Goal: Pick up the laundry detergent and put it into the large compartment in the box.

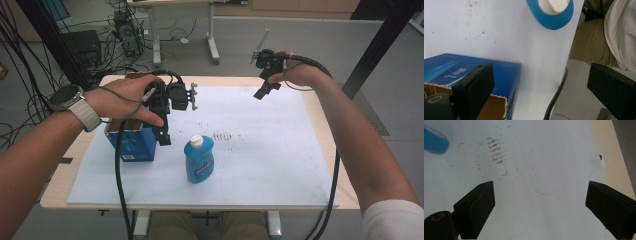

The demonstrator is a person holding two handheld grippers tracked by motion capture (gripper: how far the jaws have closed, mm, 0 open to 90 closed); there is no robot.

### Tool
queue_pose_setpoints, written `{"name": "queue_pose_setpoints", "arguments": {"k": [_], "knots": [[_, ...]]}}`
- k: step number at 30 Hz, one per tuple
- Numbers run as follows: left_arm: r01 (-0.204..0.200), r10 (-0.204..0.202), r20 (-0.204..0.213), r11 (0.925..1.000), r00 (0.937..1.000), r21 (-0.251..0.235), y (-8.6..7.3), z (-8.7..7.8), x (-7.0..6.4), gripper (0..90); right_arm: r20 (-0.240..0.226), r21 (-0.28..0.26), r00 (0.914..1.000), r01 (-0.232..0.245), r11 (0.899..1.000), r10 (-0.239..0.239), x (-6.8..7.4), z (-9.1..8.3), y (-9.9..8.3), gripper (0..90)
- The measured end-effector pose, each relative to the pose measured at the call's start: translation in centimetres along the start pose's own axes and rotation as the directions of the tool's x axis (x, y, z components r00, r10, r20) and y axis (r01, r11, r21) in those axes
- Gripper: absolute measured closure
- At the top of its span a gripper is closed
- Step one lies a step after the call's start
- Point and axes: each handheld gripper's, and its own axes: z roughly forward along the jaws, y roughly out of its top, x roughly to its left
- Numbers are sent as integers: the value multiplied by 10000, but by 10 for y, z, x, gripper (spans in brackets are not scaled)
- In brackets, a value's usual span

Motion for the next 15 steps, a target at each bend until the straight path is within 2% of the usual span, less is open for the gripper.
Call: {"name": "queue_pose_setpoints", "arguments": {"k": [15], "knots": [[236,-236,-8,9997,9997,6,2,0,-1,76,29,-54,10000,44,10000,-44,0,-1,-1,88]]}}
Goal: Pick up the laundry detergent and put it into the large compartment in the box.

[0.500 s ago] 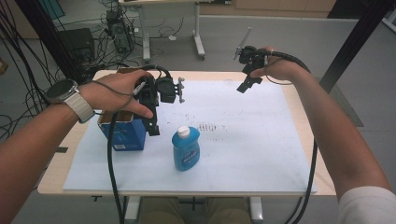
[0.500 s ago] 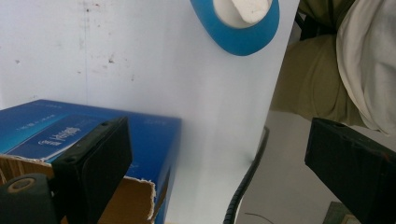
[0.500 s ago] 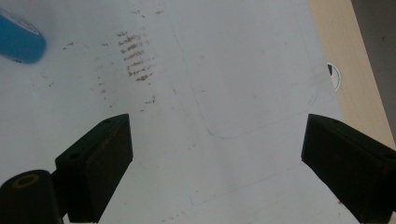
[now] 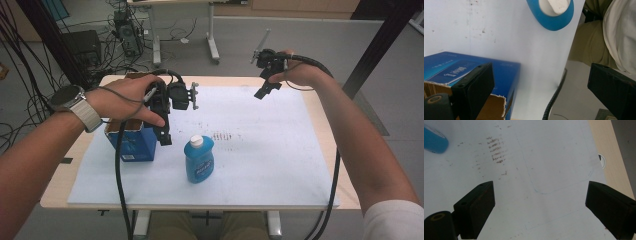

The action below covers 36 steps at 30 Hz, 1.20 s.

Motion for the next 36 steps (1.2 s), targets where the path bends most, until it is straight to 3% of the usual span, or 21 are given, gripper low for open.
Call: {"name": "queue_pose_setpoints", "arguments": {"k": [11,36], "knots": [[38,-38,-90,10000,10000,14,0,0,0,75,34,22,10000,-48,10000,48,1,-1,-2,88],[643,-644,-155,9979,9978,-70,4,1,-6,77,288,74,9996,-56,10000,54,2,-2,-4,87]]}}
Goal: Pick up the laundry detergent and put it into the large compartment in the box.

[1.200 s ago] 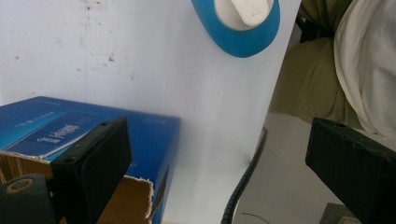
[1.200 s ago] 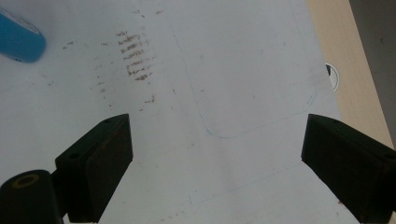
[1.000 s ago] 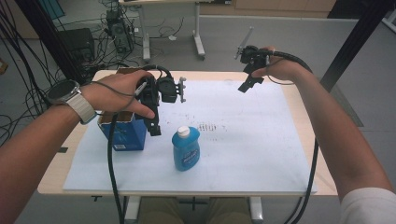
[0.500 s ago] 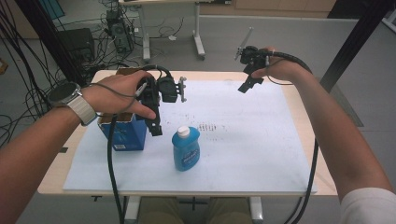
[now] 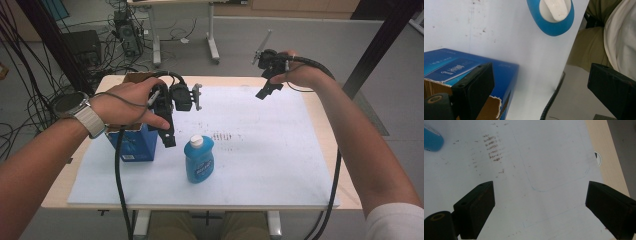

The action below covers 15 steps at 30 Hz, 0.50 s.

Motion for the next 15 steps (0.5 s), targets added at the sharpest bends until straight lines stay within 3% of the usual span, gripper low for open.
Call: {"name": "queue_pose_setpoints", "arguments": {"k": [6,15], "knots": [[230,-230,-35,9997,9997,-37,0,-1,-2,79,0,-50,10000,16,10000,-16,1,1,-1,86],[947,-948,-106,9955,9954,-82,0,-2,-4,79,35,-97,10000,-38,9999,39,2,-1,-4,84]]}}
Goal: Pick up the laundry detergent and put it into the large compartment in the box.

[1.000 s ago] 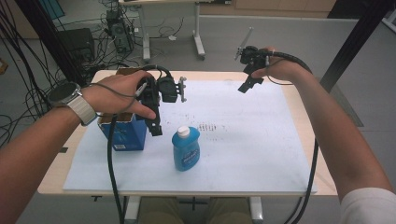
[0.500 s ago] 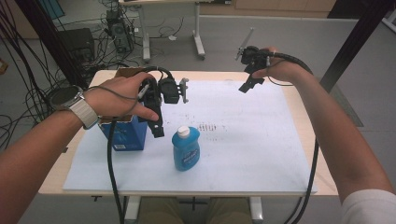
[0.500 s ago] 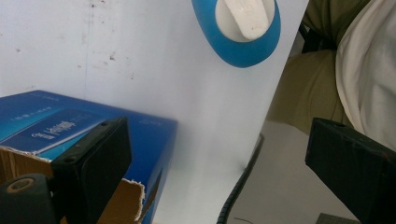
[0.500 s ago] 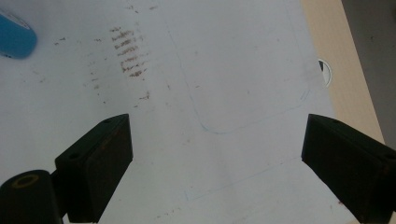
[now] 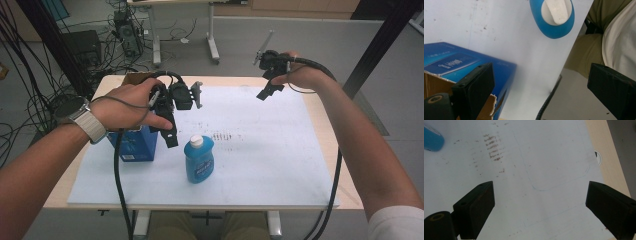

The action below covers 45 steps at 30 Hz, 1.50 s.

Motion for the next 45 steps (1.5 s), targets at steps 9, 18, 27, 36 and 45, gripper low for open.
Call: {"name": "queue_pose_setpoints", "arguments": {"k": [9,18,27,36,45], "knots": [[936,-936,13,9955,9956,-118,3,0,-3,80,51,-54,10000,1,10000,-1,1,-1,-3,83],[1481,-1480,69,9886,9890,-277,7,-2,-10,79,70,-109,9999,80,9999,-79,3,-2,-1,83],[1651,-1639,303,9854,9860,-418,10,4,-14,79,131,-208,9999,57,9998,-55,4,-5,-3,83],[1741,-1716,449,9829,9842,-600,17,7,-16,79,98,-251,10000,1,9997,2,4,-4,-6,83],[1908,-1870,515,9781,9810,-837,22,8,-15,78,106,-277,9999,8,9996,-5,4,-4,-6,83]]}}
